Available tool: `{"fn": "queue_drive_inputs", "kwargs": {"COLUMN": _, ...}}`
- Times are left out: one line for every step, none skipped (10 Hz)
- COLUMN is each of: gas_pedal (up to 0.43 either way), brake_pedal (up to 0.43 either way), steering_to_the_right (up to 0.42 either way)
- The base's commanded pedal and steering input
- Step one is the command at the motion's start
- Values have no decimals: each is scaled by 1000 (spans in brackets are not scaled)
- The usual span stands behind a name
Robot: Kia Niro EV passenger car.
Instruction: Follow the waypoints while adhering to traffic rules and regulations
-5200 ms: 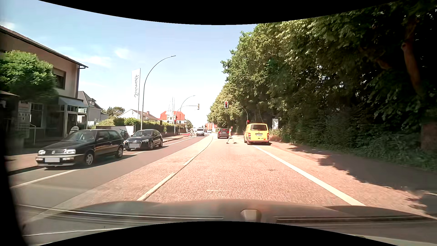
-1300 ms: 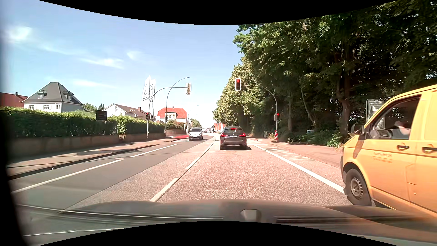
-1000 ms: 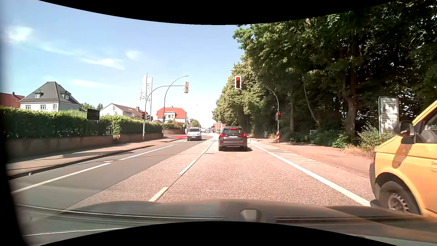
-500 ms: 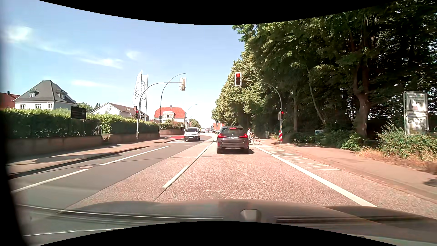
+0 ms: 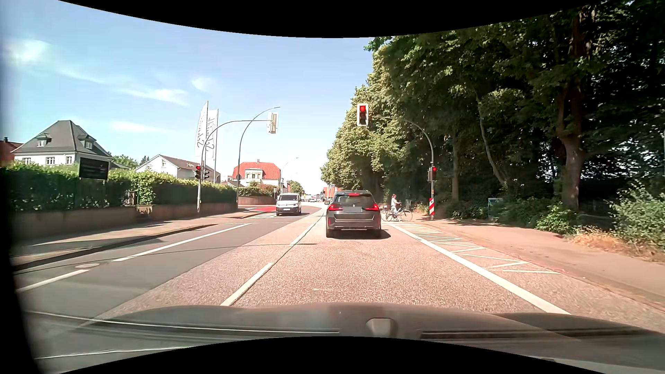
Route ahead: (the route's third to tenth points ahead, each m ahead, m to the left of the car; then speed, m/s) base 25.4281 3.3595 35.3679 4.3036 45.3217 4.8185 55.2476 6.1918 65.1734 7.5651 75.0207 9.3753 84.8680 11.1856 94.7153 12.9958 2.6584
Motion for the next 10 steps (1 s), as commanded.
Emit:
{"fn": "queue_drive_inputs", "kwargs": {"gas_pedal": 0, "brake_pedal": 6, "steering_to_the_right": 7}}
{"fn": "queue_drive_inputs", "kwargs": {"gas_pedal": 0, "brake_pedal": 6, "steering_to_the_right": 5}}
{"fn": "queue_drive_inputs", "kwargs": {"gas_pedal": 0, "brake_pedal": 6, "steering_to_the_right": 4}}
{"fn": "queue_drive_inputs", "kwargs": {"gas_pedal": 0, "brake_pedal": 6, "steering_to_the_right": 4}}
{"fn": "queue_drive_inputs", "kwargs": {"gas_pedal": 0, "brake_pedal": 6, "steering_to_the_right": 4}}
{"fn": "queue_drive_inputs", "kwargs": {"gas_pedal": 0, "brake_pedal": 6, "steering_to_the_right": 4}}
{"fn": "queue_drive_inputs", "kwargs": {"gas_pedal": 0, "brake_pedal": 6, "steering_to_the_right": 4}}
{"fn": "queue_drive_inputs", "kwargs": {"gas_pedal": 0, "brake_pedal": 6, "steering_to_the_right": 4}}
{"fn": "queue_drive_inputs", "kwargs": {"gas_pedal": 0, "brake_pedal": 6, "steering_to_the_right": 4}}
{"fn": "queue_drive_inputs", "kwargs": {"gas_pedal": 0, "brake_pedal": 6, "steering_to_the_right": 4}}
